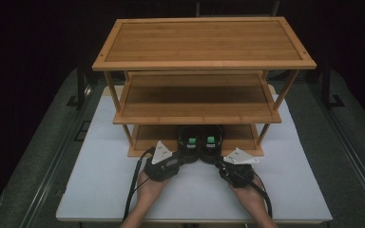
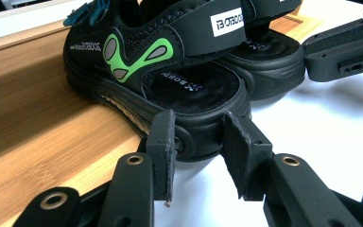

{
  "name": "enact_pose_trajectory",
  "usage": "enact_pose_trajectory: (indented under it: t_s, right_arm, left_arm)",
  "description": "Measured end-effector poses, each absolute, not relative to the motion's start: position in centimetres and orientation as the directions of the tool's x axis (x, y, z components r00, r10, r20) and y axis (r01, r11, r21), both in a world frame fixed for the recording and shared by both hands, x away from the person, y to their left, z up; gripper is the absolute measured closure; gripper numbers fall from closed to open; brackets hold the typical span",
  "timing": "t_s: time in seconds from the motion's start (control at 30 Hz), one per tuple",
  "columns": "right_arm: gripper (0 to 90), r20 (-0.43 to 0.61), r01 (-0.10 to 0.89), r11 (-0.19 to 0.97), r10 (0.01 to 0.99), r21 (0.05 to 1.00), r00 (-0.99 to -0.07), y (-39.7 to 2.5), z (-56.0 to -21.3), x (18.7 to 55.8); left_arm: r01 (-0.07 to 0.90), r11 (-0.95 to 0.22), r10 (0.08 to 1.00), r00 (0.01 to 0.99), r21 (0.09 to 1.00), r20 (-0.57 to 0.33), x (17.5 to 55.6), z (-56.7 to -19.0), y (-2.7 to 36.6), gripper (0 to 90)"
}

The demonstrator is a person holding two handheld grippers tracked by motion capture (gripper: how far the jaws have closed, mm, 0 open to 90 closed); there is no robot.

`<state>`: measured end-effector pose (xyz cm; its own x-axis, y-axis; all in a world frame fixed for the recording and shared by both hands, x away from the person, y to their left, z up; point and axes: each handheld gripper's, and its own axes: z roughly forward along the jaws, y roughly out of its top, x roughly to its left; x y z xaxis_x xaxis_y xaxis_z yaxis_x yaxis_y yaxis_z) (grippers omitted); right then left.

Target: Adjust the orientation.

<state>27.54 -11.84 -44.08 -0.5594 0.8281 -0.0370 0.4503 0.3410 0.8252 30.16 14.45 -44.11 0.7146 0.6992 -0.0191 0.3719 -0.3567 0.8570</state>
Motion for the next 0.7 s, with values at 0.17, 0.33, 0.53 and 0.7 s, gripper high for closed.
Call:
enact_pose_trajectory:
  t_s: [0.17, 0.33, 0.53, 0.7]
  right_arm:
    - [76.7, -0.037, 0.454, 0.334, 0.835, 0.826, -0.549, -11.8, -44.1, 27.9]
    - [77.2, -0.041, 0.453, 0.333, 0.84, 0.827, -0.542, -11.7, -44.2, 28.2]
    - [78.0, -0.044, 0.455, 0.329, 0.846, 0.827, -0.531, -11.6, -44.2, 28.6]
    - [78.2, -0.042, 0.454, 0.321, 0.85, 0.831, -0.525, -11.6, -44.3, 28.9]
  left_arm:
    - [0.376, -0.354, 0.704, 0.71, 0.856, -0.021, 30.6, -44.2, 14.3, 64.4]
    - [0.374, -0.35, 0.708, 0.706, 0.859, -0.019, 30.8, -44.3, 14.2, 64.5]
    - [0.373, -0.348, 0.717, 0.697, 0.86, -0.013, 31.2, -44.3, 14.0, 64.5]
    - [0.376, -0.346, 0.72, 0.694, 0.86, -0.014, 31.5, -44.4, 14.0, 64.6]
